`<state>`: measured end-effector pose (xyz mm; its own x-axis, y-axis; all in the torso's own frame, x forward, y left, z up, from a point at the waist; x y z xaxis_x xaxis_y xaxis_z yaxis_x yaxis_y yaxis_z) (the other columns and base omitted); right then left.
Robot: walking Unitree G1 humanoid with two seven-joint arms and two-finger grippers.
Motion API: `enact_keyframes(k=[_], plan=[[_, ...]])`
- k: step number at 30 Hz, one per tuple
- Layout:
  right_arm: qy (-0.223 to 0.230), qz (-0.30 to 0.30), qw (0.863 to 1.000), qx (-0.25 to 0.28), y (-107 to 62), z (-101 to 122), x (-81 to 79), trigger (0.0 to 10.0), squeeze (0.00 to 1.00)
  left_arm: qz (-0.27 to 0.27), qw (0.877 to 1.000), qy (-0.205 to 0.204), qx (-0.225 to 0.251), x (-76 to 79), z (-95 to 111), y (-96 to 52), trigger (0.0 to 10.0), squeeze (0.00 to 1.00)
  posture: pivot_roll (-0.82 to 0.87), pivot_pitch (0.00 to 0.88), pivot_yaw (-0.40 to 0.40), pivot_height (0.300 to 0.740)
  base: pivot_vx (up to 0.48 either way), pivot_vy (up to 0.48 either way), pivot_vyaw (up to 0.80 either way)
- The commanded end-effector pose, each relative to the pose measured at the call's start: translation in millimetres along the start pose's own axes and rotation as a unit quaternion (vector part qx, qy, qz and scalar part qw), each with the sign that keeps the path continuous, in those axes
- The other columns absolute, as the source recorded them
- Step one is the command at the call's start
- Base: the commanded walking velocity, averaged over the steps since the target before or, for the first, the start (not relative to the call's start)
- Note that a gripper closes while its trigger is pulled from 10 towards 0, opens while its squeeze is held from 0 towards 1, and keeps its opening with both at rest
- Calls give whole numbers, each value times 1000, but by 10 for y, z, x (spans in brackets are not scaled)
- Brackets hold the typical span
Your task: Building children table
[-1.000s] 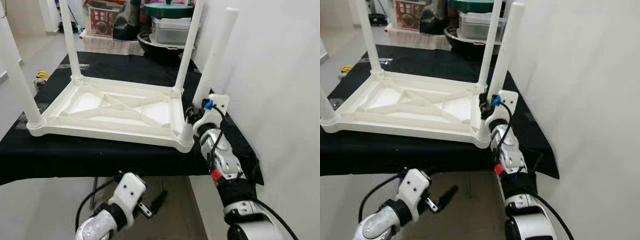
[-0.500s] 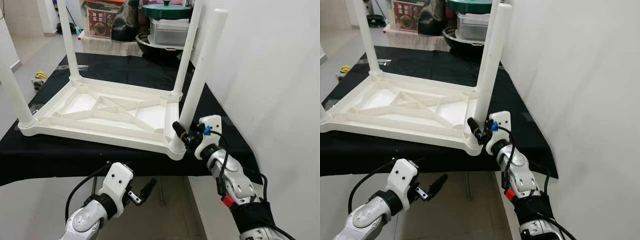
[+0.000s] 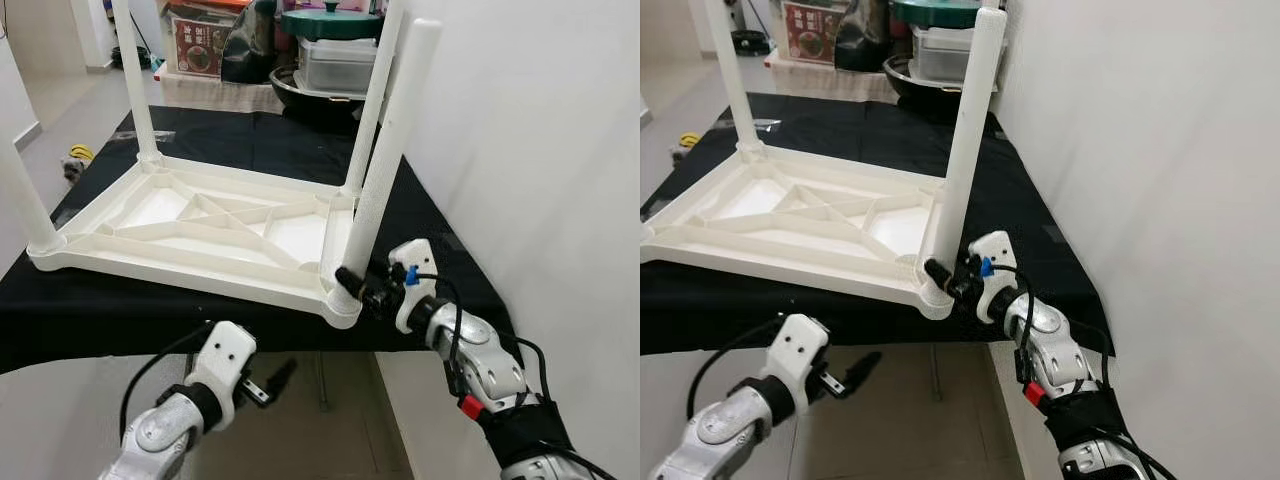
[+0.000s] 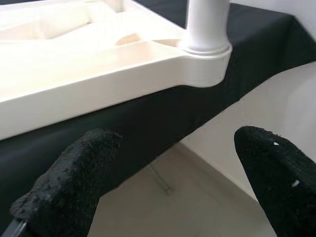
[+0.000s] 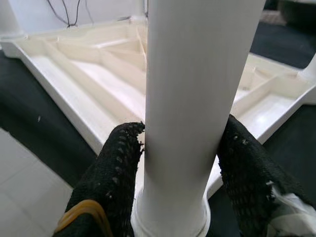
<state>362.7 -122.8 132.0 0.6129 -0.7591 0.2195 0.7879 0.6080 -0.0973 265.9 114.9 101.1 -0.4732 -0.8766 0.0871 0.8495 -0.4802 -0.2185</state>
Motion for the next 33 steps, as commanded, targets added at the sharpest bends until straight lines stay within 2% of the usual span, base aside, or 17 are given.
enact_keyframes(k=[1, 2, 3, 8, 9, 11, 12, 13, 14, 15, 17, 19, 20, 23, 25, 30, 33], plan=[[3, -4, 1000, -15, -33, -43, 89, 10000, 184, -10, 1000, -7, -21, 60, -114, -1, 10000, 0, 108, 5, -112, 740, 0, 0, 0], [3, -4, 1000, -15, -33, -43, 89, 10000, 184, -10, 1000, -7, -21, 60, -114, -1, 10000, 0, 108, 5, -112, 740, 0, 0, 0], [19, -15, 1000, -14, -54, -41, 146, 10000, 1000, -16, 1000, -7, -25, 100, -139, 0, 10000, 0, 110, 0, -119, 740, 0, 0, 0], [27, -18, 999, -9, -77, -18, 182, 10000, 1000, -39, 999, -11, -33, 261, -182, 5, 10000, 0, 106, 7, -123, 740, 0, 0, 0], [8, 24, 999, -28, -149, -61, 141, 10000, 1000, -60, 997, -19, -41, 374, -200, -6, 10000, 0, 108, 12, -118, 740, 0, 0, 0], [8, 24, 999, -28, -149, -61, 141, 10000, 1000, -60, 997, -19, -41, 374, -200, -6, 10000, 0, 108, 12, -118, 740, 0, 0, 0], [-16, 48, 998, -47, -216, -116, 140, 10000, 0, -75, 996, -25, -49, 441, -215, -19, 10000, 0, 111, 12, -121, 740, 0, 0, 0], [-40, 75, 993, -78, -301, -208, 148, 10000, 0, -91, 994, -30, -59, 505, -239, -41, 10000, 0, 106, 15, -122, 740, 0, 0, 0], [-90, 96, 984, -123, -415, -340, 217, 10000, 0, -104, 991, -44, -70, 547, -259, -72, 10000, 0, 101, 22, -118, 740, 0, 0, 0], [-90, 96, 984, -123, -415, -340, 217, 10000, 0, -104, 991, -44, -70, 547, -259, -72, 10000, 0, 101, 22, -118, 740, 0, 0, 0], [-111, 76, 976, -171, -465, -467, 355, 10000, 0, -85, 992, -57, -72, 466, -242, -66, 10000, 0, 102, 24, -118, 740, 0, 0, 0], [-134, 30, 967, -212, -492, -560, 536, 10000, 0, -35, 994, -46, -91, 259, -249, -35, 10000, 0, 104, 28, -123, 740, 0, 0, 0], [-134, 30, 967, -212, -492, -560, 536, 10000, 0, -35, 994, -46, -91, 259, -249, -35, 10000, 0, 104, 28, -123, 740, 0, 0, 0], [-156, -45, 955, -246, -502, -573, 793, 10000, 0, 76, 993, -8, -87, -252, -118, 5, 10000, 0, 113, 38, -125, 740, 0, 0, 0], [-165, -107, 947, -255, -487, -527, 945, 10000, 0, 118, 991, 9, -69, -471, -9, 2, 10000, 0, 109, 42, -120, 740, 0, 0, 0], [-162, -174, 939, -247, -442, -417, 1082, 10000, 0, 154, 986, 41, -43, -698, 122, 2, 10000, 0, 111, 51, -118, 740, 0, 0, 0], [-149, -234, 938, -206, -320, -200, 1168, 10000, 0, 166, 985, 43, -31, -878, 223, 148, 10000, 0, 114, 79, -118, 740, 0, 0, 0]])
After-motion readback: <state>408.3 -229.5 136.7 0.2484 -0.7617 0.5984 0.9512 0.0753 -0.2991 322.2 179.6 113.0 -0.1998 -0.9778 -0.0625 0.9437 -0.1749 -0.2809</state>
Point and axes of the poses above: a point about 5 cm out from each wrist's last joint towards the gripper, its own y axis pointing out of the wrist towards the gripper, its own z axis along the axis of the wrist's last joint, x = y × z, the point moved 4 cm from there along y, pointing out of the wrist towards the gripper, and after that the axes turned 12 degrees about -y, right-handed, at the moved point
